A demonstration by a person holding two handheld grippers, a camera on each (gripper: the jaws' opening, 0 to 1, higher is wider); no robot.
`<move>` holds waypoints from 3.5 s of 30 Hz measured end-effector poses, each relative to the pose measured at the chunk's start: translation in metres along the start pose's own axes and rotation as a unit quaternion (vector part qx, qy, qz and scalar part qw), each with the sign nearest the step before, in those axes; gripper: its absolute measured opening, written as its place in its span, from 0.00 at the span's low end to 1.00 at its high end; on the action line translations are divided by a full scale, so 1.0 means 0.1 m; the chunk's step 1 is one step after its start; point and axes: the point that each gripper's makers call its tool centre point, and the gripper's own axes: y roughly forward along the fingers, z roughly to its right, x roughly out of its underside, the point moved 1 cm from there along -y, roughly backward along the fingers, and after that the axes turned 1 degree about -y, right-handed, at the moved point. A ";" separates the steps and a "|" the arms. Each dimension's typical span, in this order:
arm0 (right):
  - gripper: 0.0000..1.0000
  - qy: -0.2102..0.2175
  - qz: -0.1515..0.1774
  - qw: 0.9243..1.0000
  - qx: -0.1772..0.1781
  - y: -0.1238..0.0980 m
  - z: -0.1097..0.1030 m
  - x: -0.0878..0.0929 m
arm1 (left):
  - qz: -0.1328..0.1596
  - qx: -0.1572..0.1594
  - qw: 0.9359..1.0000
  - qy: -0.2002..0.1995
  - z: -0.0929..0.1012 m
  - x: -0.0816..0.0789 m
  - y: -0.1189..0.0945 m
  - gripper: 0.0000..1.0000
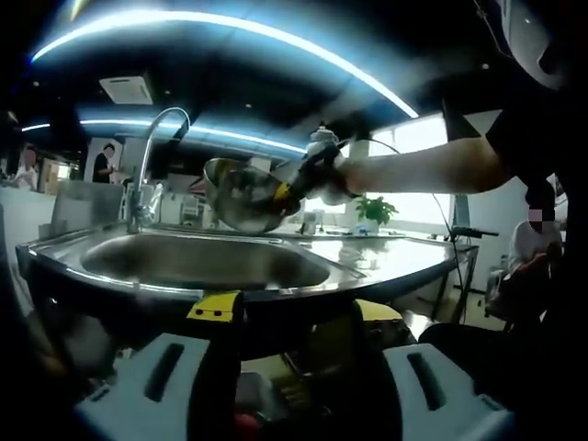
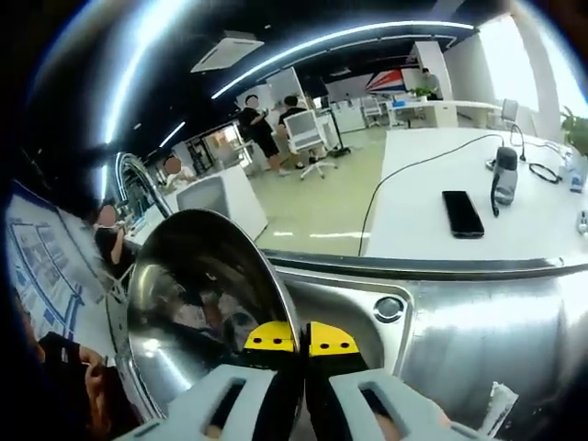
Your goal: Pick up bowl with dirty water move over sink pour dirty water into sink return bowl to place
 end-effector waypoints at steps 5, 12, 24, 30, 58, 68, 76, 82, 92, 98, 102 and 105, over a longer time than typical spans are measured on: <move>0.00 0.005 0.016 1.000 0.001 0.00 0.01 -0.04 | 0.000 0.001 1.000 0.002 0.00 -0.01 -0.01 0.46; 0.00 -0.011 0.038 0.999 0.012 0.00 0.02 -0.09 | 0.000 0.000 1.000 0.002 -0.02 -0.01 -0.01 0.46; 0.00 -0.027 0.065 0.997 0.021 0.03 0.02 -0.11 | -0.004 0.001 1.000 -0.001 -0.05 0.02 0.00 0.46; 0.00 -0.037 0.090 0.995 0.023 -0.03 -0.03 -0.16 | -0.005 0.001 1.000 -0.001 -0.07 0.03 0.00 0.46; 0.00 -0.083 0.175 0.981 0.029 -0.19 -0.19 -0.34 | -0.014 0.004 1.000 -0.006 -0.08 0.09 0.01 0.46; 0.00 -0.109 0.207 0.972 0.034 -0.28 -0.25 -0.43 | -0.015 0.004 1.000 -0.008 -0.11 0.12 0.04 0.46; 0.00 -0.113 0.222 0.968 0.032 -0.29 -0.27 -0.45 | -0.018 0.005 1.000 -0.008 -0.11 0.13 0.04 0.46; 0.00 -0.114 0.241 0.963 0.032 -0.33 -0.31 -0.53 | -0.022 0.003 1.000 -0.009 -0.15 0.16 0.02 0.46; 0.00 -0.148 0.265 0.952 0.040 -0.38 -0.39 -0.59 | -0.025 0.006 1.000 -0.004 -0.24 0.19 0.04 0.46; 0.00 -0.151 0.275 0.949 0.039 -0.39 -0.41 -0.61 | -0.030 0.008 1.000 -0.004 -0.25 0.21 0.05 0.46; 0.00 -0.152 0.286 0.945 0.041 -0.40 -0.41 -0.63 | -0.031 0.009 0.999 -0.004 -0.24 0.22 0.07 0.46; 0.00 -0.153 0.297 0.942 0.042 -0.42 -0.42 -0.66 | -0.032 0.010 0.999 -0.003 -0.24 0.21 0.08 0.45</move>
